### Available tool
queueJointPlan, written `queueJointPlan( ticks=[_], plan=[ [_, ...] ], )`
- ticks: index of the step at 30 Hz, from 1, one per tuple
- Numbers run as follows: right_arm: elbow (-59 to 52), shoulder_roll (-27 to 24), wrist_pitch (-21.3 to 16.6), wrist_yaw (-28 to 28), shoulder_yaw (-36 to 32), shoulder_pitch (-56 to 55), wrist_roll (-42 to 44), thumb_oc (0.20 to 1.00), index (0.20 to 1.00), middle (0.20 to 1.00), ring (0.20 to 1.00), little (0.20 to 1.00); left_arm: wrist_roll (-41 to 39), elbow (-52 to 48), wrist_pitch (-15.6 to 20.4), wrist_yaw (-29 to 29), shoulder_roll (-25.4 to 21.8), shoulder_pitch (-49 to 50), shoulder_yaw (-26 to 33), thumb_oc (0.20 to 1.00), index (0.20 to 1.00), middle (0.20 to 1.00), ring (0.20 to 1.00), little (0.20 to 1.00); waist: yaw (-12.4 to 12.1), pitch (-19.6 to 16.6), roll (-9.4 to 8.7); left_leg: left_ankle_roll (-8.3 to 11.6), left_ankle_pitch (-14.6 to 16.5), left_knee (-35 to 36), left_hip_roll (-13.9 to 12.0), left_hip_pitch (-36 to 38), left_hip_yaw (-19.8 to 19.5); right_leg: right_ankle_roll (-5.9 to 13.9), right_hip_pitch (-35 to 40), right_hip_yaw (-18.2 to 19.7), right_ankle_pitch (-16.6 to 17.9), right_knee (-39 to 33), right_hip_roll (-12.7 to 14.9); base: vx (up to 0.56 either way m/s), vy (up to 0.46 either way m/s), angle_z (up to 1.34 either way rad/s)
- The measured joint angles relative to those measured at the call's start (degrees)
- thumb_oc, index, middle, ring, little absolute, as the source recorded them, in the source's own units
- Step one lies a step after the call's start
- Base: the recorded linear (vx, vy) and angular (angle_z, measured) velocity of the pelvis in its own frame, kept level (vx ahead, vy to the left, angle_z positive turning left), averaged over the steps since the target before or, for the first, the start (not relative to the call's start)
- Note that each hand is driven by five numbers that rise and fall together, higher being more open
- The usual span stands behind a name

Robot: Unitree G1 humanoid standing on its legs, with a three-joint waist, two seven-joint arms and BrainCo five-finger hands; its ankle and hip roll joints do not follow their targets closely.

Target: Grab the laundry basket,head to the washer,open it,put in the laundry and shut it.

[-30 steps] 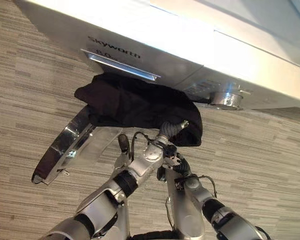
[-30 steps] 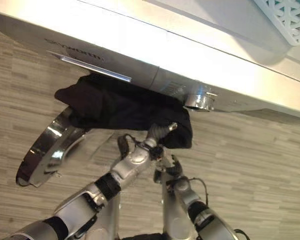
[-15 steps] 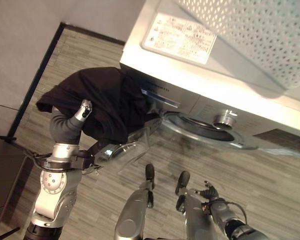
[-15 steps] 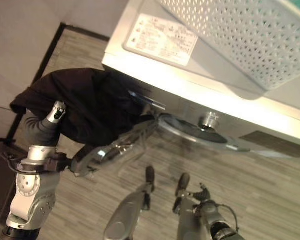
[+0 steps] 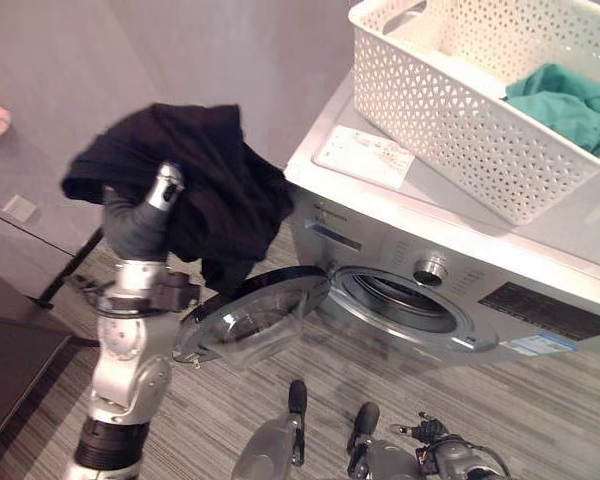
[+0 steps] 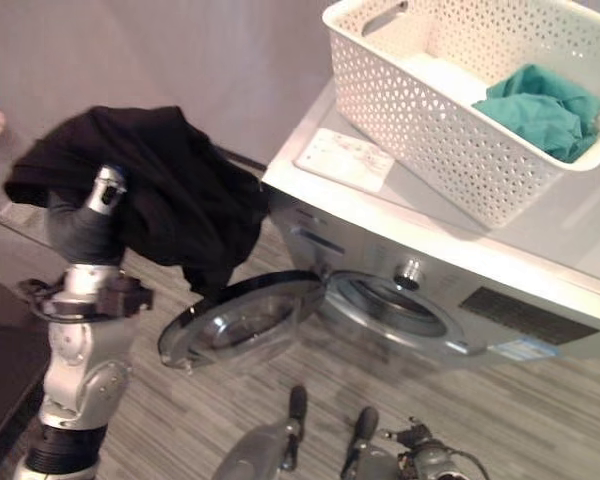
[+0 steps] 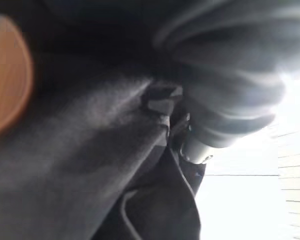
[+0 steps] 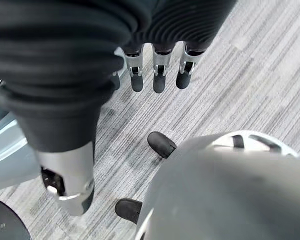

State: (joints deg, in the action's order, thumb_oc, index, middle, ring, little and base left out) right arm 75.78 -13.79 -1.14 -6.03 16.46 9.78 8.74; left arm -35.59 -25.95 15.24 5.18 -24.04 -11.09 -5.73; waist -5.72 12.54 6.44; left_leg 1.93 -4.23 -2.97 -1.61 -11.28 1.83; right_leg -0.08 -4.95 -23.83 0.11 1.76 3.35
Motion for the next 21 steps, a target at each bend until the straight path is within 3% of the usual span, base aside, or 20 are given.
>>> queueJointPlan(
  ticks=[8,11,14,16,18,20,21],
  plan=[
    [0.09,0.01,1.11,1.39,3.93,-0.52,-2.96,1.000,1.000,1.000,1.000,1.000,-0.37,-2.93,-0.33,-1.32,2.15,-9.66,-1.68,0.200,0.200,0.200,0.200,0.200,0.68,-1.86,0.99,0.45,-0.11,2.72,-0.59,6.80,0.29,-0.08,7.33,0.09,0.93,-4.38,-1.21,-0.06,0.001,-0.02],
    [0.09,-0.05,1.28,1.50,3.78,-2.12,-2.96,1.000,1.000,1.000,1.000,1.000,-0.55,-5.19,0.07,-2.03,2.68,-9.30,-2.95,0.200,0.200,0.200,0.200,0.200,1.09,-4.50,0.92,0.66,0.07,3.33,-0.55,8.07,0.34,0.10,9.01,0.09,1.08,-5.80,-1.52,0.04,-0.006,0.01],
    [0.00,0.01,1.37,1.63,2.52,-4.51,-2.98,1.000,1.000,1.000,1.000,1.000,-3.27,-4.19,-0.20,-3.53,5.29,-3.59,-7.72,0.200,0.200,0.200,0.200,0.200,1.50,-6.27,-0.40,0.72,0.24,4.42,-0.56,11.41,0.40,0.34,12.52,0.09,0.44,-6.71,-1.83,0.07,-0.029,0.02],
    [-0.01,0.00,1.35,2.11,2.51,-6.29,-2.96,1.000,1.000,1.000,1.000,1.000,-6.30,1.35,-1.35,-5.22,7.61,3.48,-15.31,0.200,0.200,0.200,0.200,0.200,1.54,-6.97,-1.55,0.72,0.28,4.51,-0.59,11.42,0.26,0.32,12.60,-0.12,0.25,-6.71,-1.95,0.01,-0.045,0.05],
    [0.02,-0.01,1.45,2.31,2.65,-6.74,-2.89,1.000,1.000,1.000,1.000,1.000,-7.14,12.66,-4.96,-5.97,6.70,4.81,-20.32,0.200,0.200,0.200,0.200,0.200,1.68,-6.70,-1.93,0.95,0.44,4.09,-0.88,10.85,0.28,0.09,11.91,-0.09,0.31,-6.72,-2.15,-0.07,-0.045,-0.03],
    [-1.44,0.28,1.31,2.23,2.78,-5.32,-2.80,1.000,1.000,1.000,1.000,1.000,-6.80,22.43,-6.74,-6.69,5.69,6.19,-24.02,0.200,0.200,0.200,0.200,0.200,2.95,-4.50,-3.29,1.17,0.73,1.61,-1.84,5.47,0.19,-1.08,5.88,-0.13,-0.86,-2.87,-2.24,-0.21,-0.040,-0.07],
    [-1.66,1.00,1.28,1.97,2.81,-2.88,-2.69,1.000,1.000,1.000,1.000,1.000,-6.61,28.47,-8.16,-6.70,5.77,6.14,-26.90,0.200,0.200,0.200,0.200,0.200,3.23,-1.02,-4.44,1.12,0.29,-0.34,-2.07,1.88,0.28,-1.30,2.53,-0.23,-0.60,-0.45,-2.44,-0.37,-0.022,-0.08]
  ],
)
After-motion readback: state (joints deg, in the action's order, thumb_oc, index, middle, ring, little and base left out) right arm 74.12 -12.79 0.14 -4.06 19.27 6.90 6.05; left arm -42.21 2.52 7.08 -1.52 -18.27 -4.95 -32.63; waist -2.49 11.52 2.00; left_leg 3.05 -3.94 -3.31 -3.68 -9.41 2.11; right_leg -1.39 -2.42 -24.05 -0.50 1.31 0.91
